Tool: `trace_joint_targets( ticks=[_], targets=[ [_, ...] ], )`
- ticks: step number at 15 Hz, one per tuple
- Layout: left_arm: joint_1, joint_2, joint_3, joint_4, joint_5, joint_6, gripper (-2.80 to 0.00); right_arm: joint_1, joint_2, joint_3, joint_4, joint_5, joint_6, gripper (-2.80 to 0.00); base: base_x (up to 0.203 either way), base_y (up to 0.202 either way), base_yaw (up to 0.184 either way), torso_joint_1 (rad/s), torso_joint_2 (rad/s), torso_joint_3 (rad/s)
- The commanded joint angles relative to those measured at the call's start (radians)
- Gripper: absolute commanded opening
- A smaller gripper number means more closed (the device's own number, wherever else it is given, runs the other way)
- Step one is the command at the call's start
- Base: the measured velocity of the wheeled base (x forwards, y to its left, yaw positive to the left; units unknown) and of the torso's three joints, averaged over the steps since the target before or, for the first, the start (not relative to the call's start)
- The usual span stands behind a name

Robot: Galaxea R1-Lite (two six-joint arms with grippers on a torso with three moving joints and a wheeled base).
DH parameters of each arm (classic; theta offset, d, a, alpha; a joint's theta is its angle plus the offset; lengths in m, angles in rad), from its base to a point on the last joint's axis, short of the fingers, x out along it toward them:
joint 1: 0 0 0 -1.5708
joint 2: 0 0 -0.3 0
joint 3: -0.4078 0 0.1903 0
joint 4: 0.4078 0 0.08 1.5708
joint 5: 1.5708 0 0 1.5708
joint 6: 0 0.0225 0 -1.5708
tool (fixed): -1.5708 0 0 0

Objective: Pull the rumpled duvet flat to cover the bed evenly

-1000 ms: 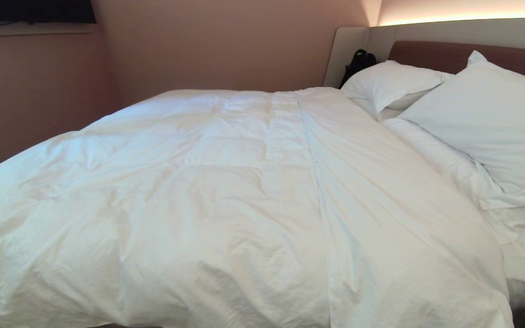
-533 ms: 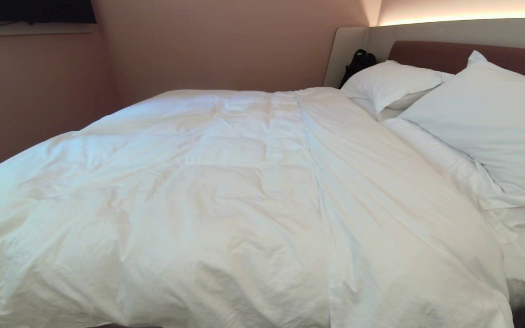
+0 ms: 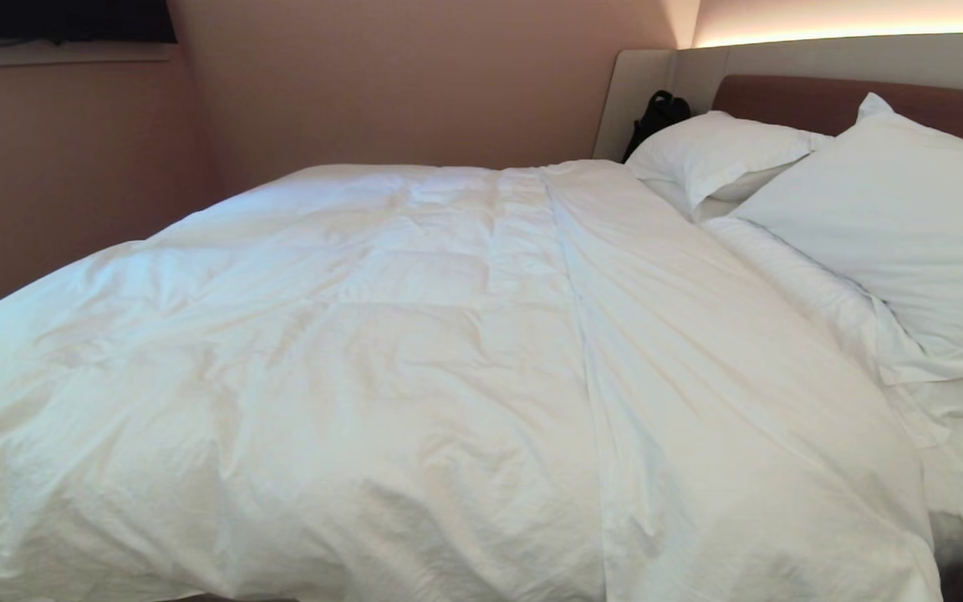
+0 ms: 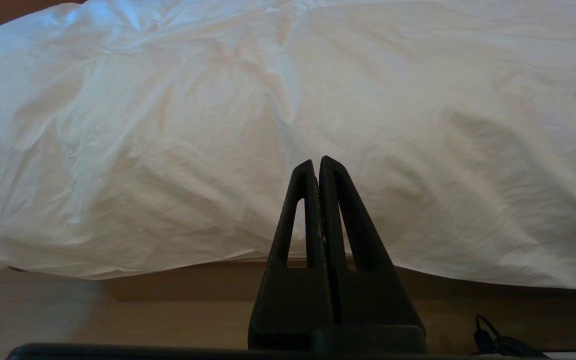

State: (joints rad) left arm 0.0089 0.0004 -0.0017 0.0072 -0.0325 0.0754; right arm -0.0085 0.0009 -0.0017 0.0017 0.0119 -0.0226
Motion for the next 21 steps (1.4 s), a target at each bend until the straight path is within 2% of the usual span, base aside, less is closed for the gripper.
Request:
trace_joint_targets(
  ticks=[1, 8, 15, 21],
  targets=[
    [0.0, 0.0, 0.0, 0.0, 0.0, 0.004, -2.8, -0.001, 0.001, 0.0, 0.0, 0.0, 0.0, -2.8, 0.0, 0.0, 0.0, 0.0, 0.0, 0.0],
    [0.0, 0.0, 0.0, 0.0, -0.006, 0.038, -2.8, -0.001, -0.001, 0.0, 0.0, 0.0, 0.0, -2.8, 0.0, 0.0, 0.0, 0.0, 0.0, 0.0],
    [0.0, 0.0, 0.0, 0.0, -0.004, 0.034, -2.8, -0.001, 0.001, 0.0, 0.0, 0.0, 0.0, -2.8, -0.153, 0.0, 0.001, 0.003, 0.0, 0.003],
    [0.0, 0.0, 0.0, 0.0, -0.003, 0.027, -2.8, 0.0, 0.001, 0.0, 0.0, 0.0, 0.0, -2.8, 0.0, 0.0, 0.0, 0.0, 0.0, 0.0]
  ],
)
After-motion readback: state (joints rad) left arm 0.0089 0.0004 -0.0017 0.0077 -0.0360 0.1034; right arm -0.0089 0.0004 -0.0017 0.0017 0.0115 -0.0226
